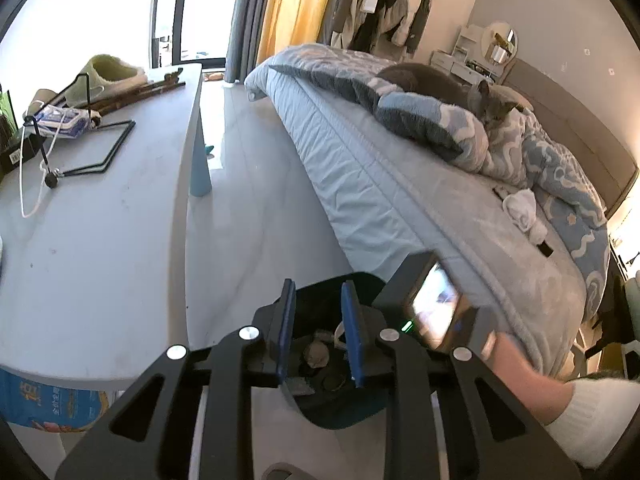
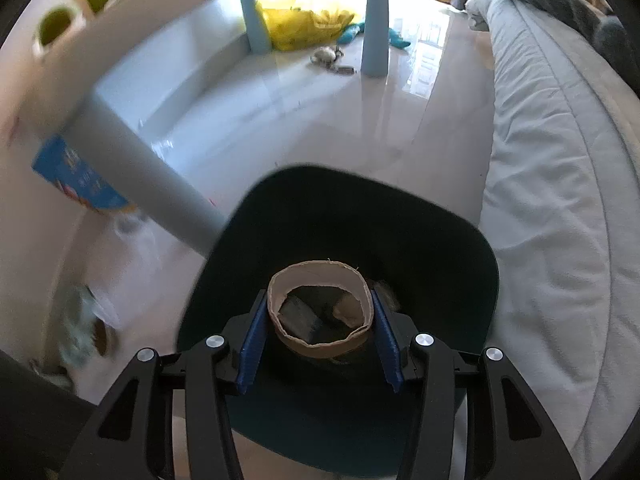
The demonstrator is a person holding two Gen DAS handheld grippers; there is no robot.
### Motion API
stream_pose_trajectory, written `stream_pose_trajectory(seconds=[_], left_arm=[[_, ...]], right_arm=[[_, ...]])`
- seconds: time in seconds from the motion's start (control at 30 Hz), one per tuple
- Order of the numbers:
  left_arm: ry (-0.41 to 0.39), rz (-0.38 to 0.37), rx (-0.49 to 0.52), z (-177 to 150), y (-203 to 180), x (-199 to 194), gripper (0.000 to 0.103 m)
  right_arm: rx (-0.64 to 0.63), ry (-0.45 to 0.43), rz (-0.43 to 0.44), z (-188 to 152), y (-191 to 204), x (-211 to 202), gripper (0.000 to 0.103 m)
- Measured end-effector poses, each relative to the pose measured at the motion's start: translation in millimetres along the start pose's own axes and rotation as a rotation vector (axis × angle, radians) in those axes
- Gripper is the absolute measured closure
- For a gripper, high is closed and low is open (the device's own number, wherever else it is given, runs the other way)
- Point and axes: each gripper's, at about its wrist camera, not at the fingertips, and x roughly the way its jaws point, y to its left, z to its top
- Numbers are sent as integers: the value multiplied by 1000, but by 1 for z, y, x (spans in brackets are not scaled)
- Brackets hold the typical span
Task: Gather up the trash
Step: 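Open the right tool to drop the tape roll into the bin, then move both tools back over the bed toward the remaining trash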
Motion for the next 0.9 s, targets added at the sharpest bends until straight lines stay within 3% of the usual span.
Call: stream_pose_trajectory(seconds=[0.57,0.67,0.8,0.9], left_arm=[[-92,-29,27,22,-23,-34,78],[-91,-27,29,24,-24,-34,78],[-94,-7,45,26,-29,-35,77],[-95,1,56,27,-37,-34,70]], right_arm=[[-58,110,-64,-25,5,30,52],[-56,109,-64,-28,3,27,39],[-51,84,-61,-29,0,16,38],[-46,51,-54,-28,-2,3,37]])
